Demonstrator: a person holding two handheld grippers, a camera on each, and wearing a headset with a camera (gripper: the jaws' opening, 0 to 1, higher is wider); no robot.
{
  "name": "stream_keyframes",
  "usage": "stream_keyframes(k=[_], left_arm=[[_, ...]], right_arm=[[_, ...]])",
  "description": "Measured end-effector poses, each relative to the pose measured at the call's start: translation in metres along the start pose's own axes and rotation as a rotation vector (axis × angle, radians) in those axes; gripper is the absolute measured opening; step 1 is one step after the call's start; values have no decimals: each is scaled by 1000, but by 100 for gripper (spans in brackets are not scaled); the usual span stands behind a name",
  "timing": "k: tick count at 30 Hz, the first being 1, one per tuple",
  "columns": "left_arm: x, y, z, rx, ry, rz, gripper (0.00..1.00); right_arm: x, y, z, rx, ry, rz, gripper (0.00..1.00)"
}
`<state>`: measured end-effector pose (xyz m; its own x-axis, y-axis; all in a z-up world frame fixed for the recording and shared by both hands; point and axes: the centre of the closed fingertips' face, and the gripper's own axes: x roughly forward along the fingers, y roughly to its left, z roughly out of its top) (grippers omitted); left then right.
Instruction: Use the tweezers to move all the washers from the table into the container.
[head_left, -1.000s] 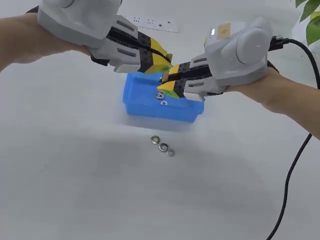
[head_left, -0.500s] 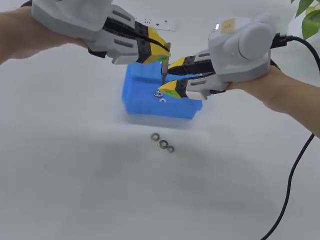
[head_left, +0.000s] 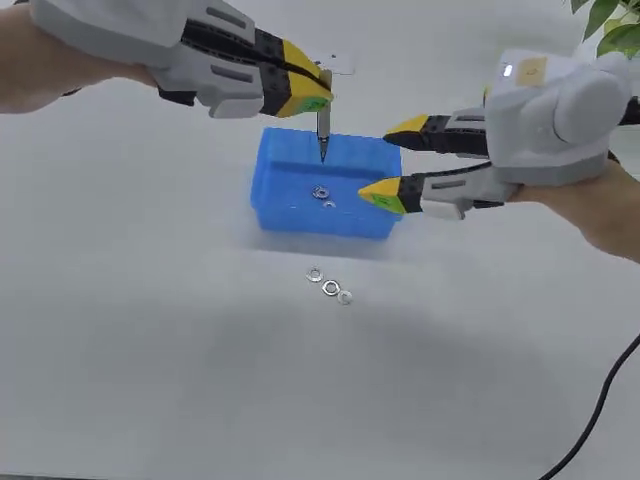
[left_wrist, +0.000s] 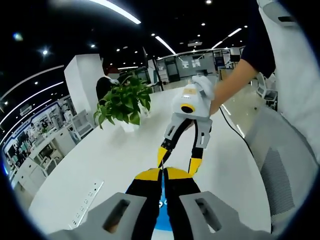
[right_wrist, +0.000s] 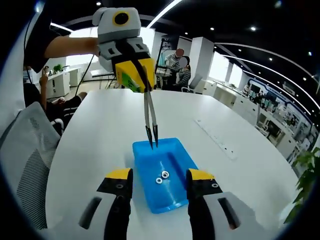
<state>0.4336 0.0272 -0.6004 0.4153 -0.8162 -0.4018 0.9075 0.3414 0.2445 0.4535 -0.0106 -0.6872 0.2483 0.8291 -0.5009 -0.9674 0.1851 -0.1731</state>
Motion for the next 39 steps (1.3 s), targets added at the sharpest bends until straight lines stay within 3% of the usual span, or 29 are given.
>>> stream_keyframes(k=[7,13,18,22,25,31,39], left_arm=[[-5,-16,1,-23,-8,0,5],[-7,-30,3,-52,-33,25,5],[-4,-45,0,-64,-35,31,5],[0,-57,-7,-91,-44,28,5],[2,-68,-14,-81,-18,23,5],[3,-74,-26,-89,4,20,5],[6,-78,-39,-89,13,19,5]], right_arm=[[-20,19,-10,26,-4,-14,60],[-36,40,-19,50,-11,-21,62],[-49,59,-40,104,22,-11,67],[-59,66,-55,145,35,-20,70],[-63,72,-61,158,48,-16,75],[-64,82,-62,170,45,1,81],[-53,100,-52,153,31,58,91]])
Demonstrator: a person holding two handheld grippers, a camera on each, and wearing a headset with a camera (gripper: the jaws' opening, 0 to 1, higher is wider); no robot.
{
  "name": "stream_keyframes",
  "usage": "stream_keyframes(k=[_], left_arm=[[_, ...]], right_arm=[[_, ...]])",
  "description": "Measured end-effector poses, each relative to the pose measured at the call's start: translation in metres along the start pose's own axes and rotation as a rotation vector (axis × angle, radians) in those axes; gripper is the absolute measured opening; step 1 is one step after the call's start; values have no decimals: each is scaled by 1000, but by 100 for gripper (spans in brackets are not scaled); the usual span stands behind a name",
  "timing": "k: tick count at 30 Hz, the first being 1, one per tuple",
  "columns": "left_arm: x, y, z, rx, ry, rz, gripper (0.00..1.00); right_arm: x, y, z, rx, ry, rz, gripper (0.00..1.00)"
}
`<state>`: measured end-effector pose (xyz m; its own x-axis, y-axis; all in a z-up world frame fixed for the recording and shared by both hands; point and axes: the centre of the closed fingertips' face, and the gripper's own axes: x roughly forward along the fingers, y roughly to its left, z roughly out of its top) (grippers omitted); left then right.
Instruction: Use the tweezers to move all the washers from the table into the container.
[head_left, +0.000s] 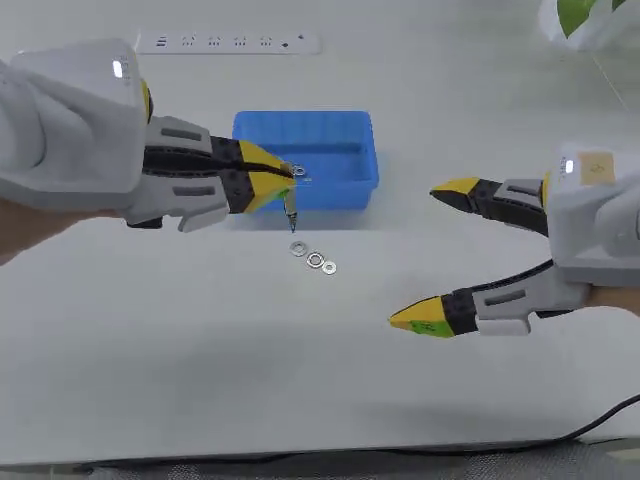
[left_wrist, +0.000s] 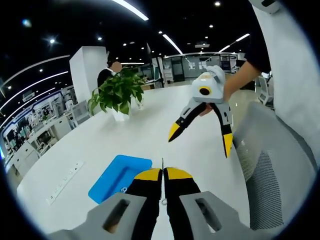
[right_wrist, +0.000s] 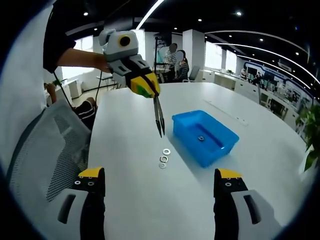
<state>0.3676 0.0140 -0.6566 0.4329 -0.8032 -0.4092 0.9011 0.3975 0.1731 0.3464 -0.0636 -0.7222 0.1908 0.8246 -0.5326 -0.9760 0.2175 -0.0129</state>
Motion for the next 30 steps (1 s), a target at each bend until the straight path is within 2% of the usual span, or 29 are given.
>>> stream_keyframes(k=[2,8,13,17,24,30], left_arm=[[0,-2,1,-9,-25,-6,5],[4,-8,-14,-15,-4,-16,5],[7,-8,-15,-17,-17,-19,5],[12,-9,-19,-13,-10,-34,5],[18,-7,-33,-23,22,-54,5],[25,-3,-31,-29,12,-60,5]], right_arm=[[4,5,0,-9,0,20,91],[15,15,-7,-21,29,82,99],[18,18,-9,-18,33,115,100],[21,20,-9,-20,28,137,100],[25,17,-17,11,23,151,100],[27,19,-23,39,23,163,100]])
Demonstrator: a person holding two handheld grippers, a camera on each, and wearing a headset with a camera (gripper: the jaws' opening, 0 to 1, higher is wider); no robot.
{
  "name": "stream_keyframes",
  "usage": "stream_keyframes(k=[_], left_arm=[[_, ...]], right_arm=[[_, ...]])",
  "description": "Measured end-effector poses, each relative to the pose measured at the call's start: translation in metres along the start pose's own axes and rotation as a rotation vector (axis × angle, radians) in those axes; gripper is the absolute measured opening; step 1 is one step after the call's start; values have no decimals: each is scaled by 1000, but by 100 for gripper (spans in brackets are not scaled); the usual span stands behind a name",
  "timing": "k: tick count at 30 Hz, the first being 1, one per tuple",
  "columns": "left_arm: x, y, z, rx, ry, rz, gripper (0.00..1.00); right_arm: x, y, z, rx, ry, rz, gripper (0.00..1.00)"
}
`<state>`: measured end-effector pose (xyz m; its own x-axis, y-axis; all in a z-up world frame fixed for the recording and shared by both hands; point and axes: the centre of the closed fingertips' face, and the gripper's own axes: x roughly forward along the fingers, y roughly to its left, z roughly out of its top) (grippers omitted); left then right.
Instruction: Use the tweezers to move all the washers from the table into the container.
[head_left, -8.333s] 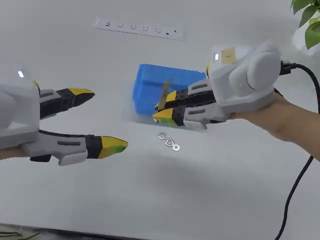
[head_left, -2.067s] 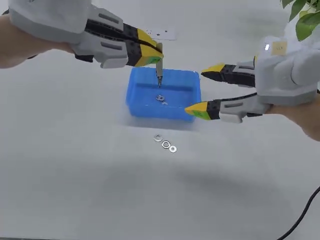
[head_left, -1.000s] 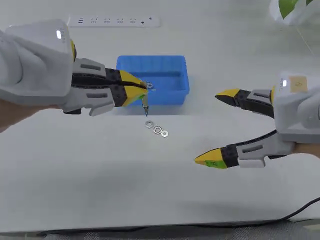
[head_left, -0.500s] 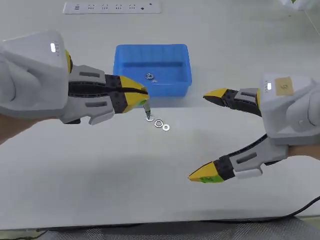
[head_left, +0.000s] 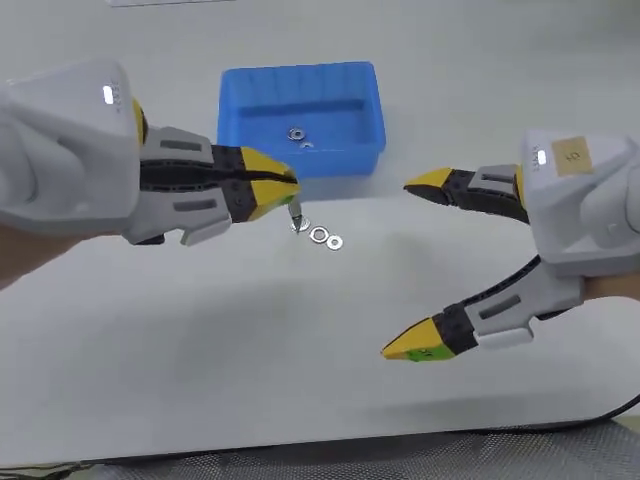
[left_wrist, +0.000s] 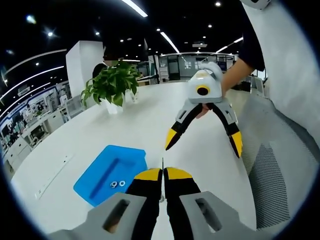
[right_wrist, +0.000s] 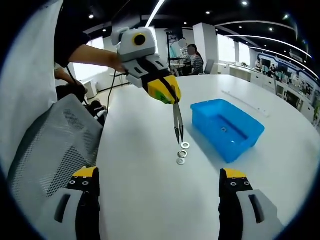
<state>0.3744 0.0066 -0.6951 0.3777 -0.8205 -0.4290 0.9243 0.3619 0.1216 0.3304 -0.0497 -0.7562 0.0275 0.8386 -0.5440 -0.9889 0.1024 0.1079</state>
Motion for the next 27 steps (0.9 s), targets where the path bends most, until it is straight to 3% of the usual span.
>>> stream_keyframes(k=[8,11,15,16,22,27], left_arm=[[9,-1,-9,13,29,-12,5],[8,-1,-7,4,15,-13,5],[8,-5,-9,-48,16,-67,5],[7,-4,-9,-34,19,-64,5],[5,1,-11,-53,63,-94,5],[5,3,-11,-57,77,-103,5]], right_arm=[[2,0,-7,18,8,9,100],[1,-2,-7,22,7,6,99],[4,1,-5,31,2,18,99],[6,1,-4,28,2,23,99],[28,7,11,2,-2,99,99],[50,-4,30,-41,-26,113,81]])
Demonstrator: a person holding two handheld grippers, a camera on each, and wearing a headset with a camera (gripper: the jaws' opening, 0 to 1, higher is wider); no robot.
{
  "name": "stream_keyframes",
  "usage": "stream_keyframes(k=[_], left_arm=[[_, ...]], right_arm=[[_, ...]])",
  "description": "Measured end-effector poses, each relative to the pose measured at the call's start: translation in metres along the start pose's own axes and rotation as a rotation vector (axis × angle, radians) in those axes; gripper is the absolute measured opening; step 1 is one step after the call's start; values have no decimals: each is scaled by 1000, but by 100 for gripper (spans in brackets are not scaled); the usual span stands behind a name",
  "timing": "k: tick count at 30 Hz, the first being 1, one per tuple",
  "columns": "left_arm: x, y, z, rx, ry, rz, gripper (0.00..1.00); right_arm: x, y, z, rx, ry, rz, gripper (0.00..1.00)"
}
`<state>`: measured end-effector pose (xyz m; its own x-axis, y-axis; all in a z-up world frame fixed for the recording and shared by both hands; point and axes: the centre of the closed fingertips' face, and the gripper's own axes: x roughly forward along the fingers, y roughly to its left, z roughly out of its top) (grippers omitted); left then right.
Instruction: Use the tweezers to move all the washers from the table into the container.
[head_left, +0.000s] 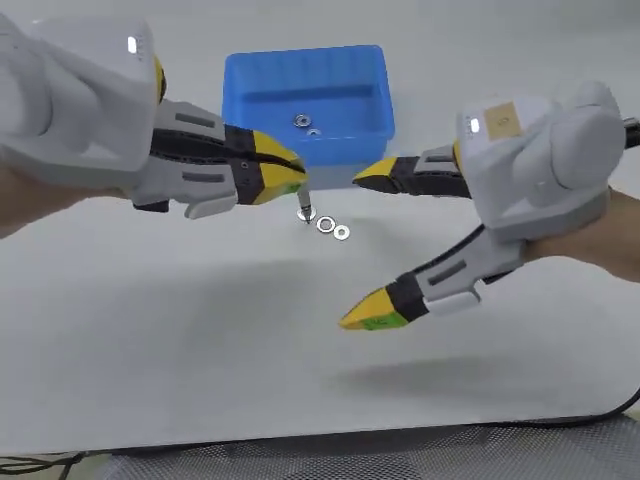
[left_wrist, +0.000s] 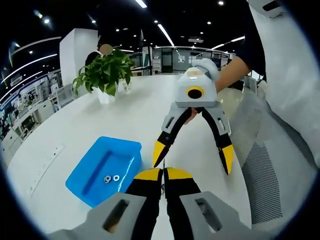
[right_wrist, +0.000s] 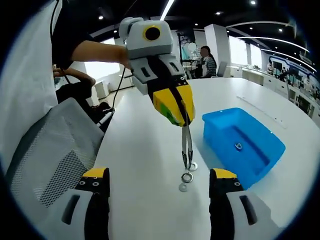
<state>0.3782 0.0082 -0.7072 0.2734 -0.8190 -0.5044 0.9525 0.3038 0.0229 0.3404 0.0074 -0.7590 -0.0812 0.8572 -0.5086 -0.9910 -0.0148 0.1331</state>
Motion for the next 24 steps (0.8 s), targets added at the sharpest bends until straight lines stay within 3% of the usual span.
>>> stream_keyframes(k=[2,5,19,24], left_arm=[[1,0,0,-8,1,-1,5],[2,1,1,-17,0,-6,5],[3,0,1,-32,-3,-16,5],[3,1,1,-36,-4,-15,5]], right_arm=[[7,-4,6,29,-15,20,80],[15,-9,12,12,-19,27,76],[28,-31,11,-24,2,41,30],[29,-31,6,-49,31,58,26]])
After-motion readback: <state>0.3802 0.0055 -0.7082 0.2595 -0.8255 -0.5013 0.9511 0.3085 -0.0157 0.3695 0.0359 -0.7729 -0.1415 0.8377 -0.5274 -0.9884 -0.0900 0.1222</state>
